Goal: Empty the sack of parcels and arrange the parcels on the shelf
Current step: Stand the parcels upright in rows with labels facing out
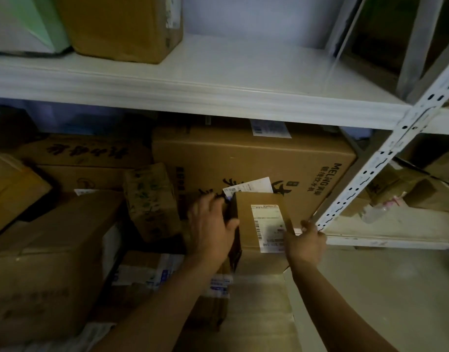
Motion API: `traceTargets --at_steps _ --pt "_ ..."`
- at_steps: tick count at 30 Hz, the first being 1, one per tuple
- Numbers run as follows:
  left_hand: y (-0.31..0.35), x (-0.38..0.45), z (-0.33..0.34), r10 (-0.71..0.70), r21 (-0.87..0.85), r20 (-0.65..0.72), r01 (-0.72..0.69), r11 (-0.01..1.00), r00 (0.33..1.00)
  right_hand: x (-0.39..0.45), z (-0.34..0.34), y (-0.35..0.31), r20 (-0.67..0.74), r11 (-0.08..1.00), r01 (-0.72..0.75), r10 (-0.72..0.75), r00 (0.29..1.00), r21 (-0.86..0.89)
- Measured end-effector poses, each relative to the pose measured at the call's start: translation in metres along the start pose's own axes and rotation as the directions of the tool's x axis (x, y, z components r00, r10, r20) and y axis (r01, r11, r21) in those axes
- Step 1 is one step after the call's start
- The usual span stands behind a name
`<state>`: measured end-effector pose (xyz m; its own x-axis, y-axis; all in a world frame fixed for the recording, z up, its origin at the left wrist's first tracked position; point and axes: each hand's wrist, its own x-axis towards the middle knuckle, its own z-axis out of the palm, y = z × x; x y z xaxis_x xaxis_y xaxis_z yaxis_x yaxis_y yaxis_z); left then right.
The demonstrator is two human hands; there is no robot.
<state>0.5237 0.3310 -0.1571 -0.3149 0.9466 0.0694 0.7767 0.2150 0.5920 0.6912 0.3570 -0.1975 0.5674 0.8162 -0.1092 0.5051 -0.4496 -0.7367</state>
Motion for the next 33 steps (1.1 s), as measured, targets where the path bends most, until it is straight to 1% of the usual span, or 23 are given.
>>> traceTargets --at_steps 1,2,3,4,5,7,9,11,13,16,17,18,21,22,24,25,26,27,29,30,31,32,33 --pt "0.000 0.001 -0.019 -0.006 -0.004 -0.159 0.006 1.000 0.987 -0.006 -0.001 -0.008 -0.060 0.997 0.075 -0.075 0.995 0.012" --pt "-0.002 0.004 -0.035 -0.054 -0.032 -0.282 0.047 0.998 0.958 -0.014 0.000 -0.017 -0.067 0.989 0.143 -0.140 0.988 0.038" --pt "-0.008 0.010 -0.049 -0.123 -0.077 -0.369 0.102 0.992 0.921 -0.021 0.004 -0.024 -0.032 0.979 0.190 -0.188 0.982 0.070" --pt "-0.016 0.015 -0.061 -0.193 -0.118 -0.411 0.158 0.980 0.891 -0.030 0.010 -0.033 0.033 0.971 0.218 -0.222 0.974 0.101" --pt "-0.025 0.020 -0.069 -0.260 -0.153 -0.408 0.216 0.964 0.875 -0.039 0.015 -0.042 0.100 0.961 0.239 -0.253 0.962 0.137" --pt "-0.043 0.028 -0.078 -0.352 -0.163 -0.316 0.315 0.935 0.881 -0.054 0.025 -0.056 0.238 0.941 0.250 -0.302 0.923 0.226" --pt "-0.055 0.032 -0.080 -0.365 -0.077 -0.228 0.357 0.931 0.902 -0.069 0.033 -0.069 0.424 0.923 0.232 -0.350 0.835 0.306" --pt "-0.061 0.034 -0.082 -0.358 -0.002 -0.205 0.366 0.931 0.911 -0.084 0.038 -0.079 0.574 0.925 0.210 -0.363 0.734 0.316" --pt "-0.064 0.035 -0.086 -0.370 0.030 -0.197 0.383 0.923 0.908 -0.094 0.042 -0.088 0.656 0.924 0.148 -0.356 0.665 0.351" --pt "-0.067 0.034 -0.093 -0.371 0.051 -0.177 0.385 0.921 0.912 -0.104 0.046 -0.098 0.743 0.928 0.047 -0.325 0.585 0.369" --pt "-0.067 0.033 -0.096 -0.368 0.036 -0.183 0.380 0.924 0.912 -0.106 0.047 -0.100 0.755 0.932 0.027 -0.310 0.578 0.362" --pt "-0.066 0.033 -0.100 -0.363 0.004 -0.202 0.371 0.929 0.910 -0.107 0.048 -0.101 0.751 0.934 0.009 -0.294 0.591 0.358" --pt "-0.061 0.032 -0.117 -0.336 -0.170 -0.300 0.297 0.940 0.893 -0.101 0.047 -0.102 0.681 0.922 -0.070 -0.228 0.695 0.380" --pt "-0.060 0.032 -0.124 -0.325 -0.232 -0.329 0.258 0.938 0.887 -0.098 0.045 -0.102 0.666 0.921 -0.088 -0.206 0.717 0.380" --pt "-0.056 0.029 -0.134 -0.282 -0.301 -0.362 0.175 0.937 0.888 -0.095 0.037 -0.104 0.667 0.910 -0.129 -0.186 0.721 0.393" --pt "-0.053 0.026 -0.138 -0.246 -0.297 -0.354 0.142 0.944 0.902 -0.095 0.033 -0.107 0.680 0.896 -0.175 -0.170 0.713 0.408" --pt "-0.050 0.022 -0.139 -0.195 -0.257 -0.326 0.112 0.960 0.925 -0.093 0.031 -0.109 0.687 0.884 -0.208 -0.159 0.709 0.420" --pt "-0.044 0.017 -0.139 -0.129 -0.181 -0.281 0.079 0.980 0.951 -0.092 0.029 -0.111 0.687 0.876 -0.218 -0.161 0.709 0.430" --pt "-0.035 0.004 -0.131 -0.016 -0.036 -0.151 0.011 0.999 0.988 -0.092 0.022 -0.118 0.708 0.881 -0.212 -0.175 0.684 0.422" --pt "-0.031 -0.001 -0.126 0.001 -0.035 -0.076 -0.003 0.999 0.997 -0.090 0.019 -0.121 0.731 0.873 -0.237 -0.179 0.658 0.427" --pt "-0.029 -0.005 -0.121 0.002 -0.104 0.001 -0.001 0.995 1.000 -0.088 0.015 -0.123 0.764 0.843 -0.300 -0.185 0.618 0.446" --pt "-0.027 -0.009 -0.118 0.010 -0.216 0.062 0.004 0.976 0.998 -0.086 0.009 -0.124 0.790 0.806 -0.363 -0.197 0.580 0.467" --pt "-0.026 -0.013 -0.115 0.036 -0.316 0.096 -0.004 0.949 0.995 -0.085 0.003 -0.124 0.817 0.765 -0.425 -0.222 0.532 0.484"
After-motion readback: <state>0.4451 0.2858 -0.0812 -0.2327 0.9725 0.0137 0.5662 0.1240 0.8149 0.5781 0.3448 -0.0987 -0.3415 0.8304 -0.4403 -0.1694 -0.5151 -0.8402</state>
